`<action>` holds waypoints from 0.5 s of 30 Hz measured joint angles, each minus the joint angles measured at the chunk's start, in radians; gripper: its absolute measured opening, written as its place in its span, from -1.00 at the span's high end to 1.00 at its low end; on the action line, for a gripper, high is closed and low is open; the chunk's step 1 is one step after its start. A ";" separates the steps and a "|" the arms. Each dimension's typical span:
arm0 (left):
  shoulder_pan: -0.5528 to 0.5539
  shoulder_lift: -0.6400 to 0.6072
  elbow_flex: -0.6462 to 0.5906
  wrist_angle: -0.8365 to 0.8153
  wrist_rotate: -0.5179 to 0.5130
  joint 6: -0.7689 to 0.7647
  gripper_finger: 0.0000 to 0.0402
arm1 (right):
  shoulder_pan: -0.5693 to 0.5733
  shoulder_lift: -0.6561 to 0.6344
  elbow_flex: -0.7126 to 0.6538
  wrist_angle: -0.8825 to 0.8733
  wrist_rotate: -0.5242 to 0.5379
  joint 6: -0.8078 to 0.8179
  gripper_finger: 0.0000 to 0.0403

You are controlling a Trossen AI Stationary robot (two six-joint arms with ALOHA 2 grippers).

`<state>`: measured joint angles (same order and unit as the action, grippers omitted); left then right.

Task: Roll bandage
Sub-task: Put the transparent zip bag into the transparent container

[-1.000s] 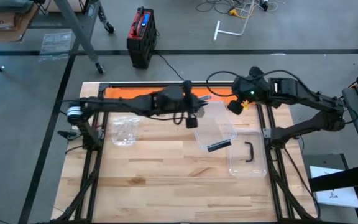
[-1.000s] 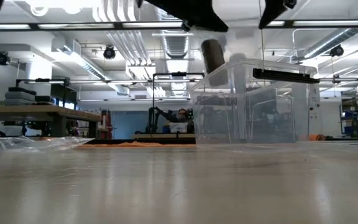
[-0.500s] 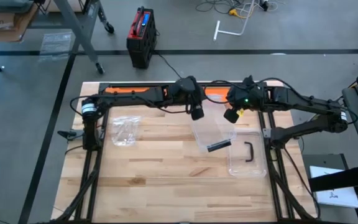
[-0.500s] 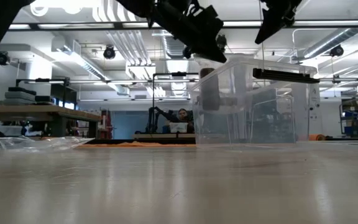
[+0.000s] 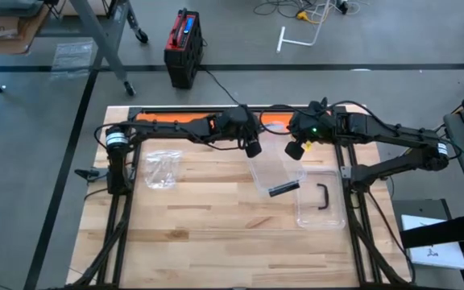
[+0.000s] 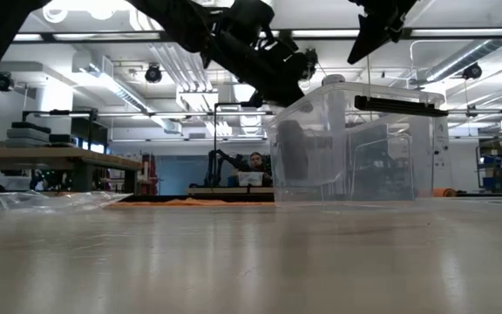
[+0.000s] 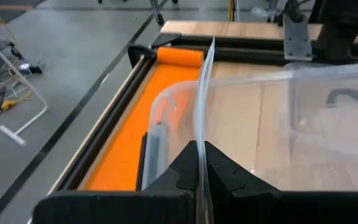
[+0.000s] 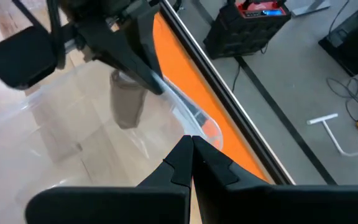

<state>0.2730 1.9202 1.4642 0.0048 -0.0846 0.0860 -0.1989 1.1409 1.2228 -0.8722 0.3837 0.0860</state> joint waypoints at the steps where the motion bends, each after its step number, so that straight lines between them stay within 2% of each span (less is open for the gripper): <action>1: 0.000 0.000 -0.010 0.020 0.000 0.000 1.00 | 0.000 0.001 0.000 0.000 0.000 0.000 0.99; 15: 0.000 0.000 -0.053 0.036 0.000 0.001 1.00 | 0.000 0.006 0.000 0.019 -0.012 0.000 0.99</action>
<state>0.2733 1.9198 1.4116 0.0410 -0.0850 0.0869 -0.1989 1.1469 1.2224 -0.8532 0.3713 0.0862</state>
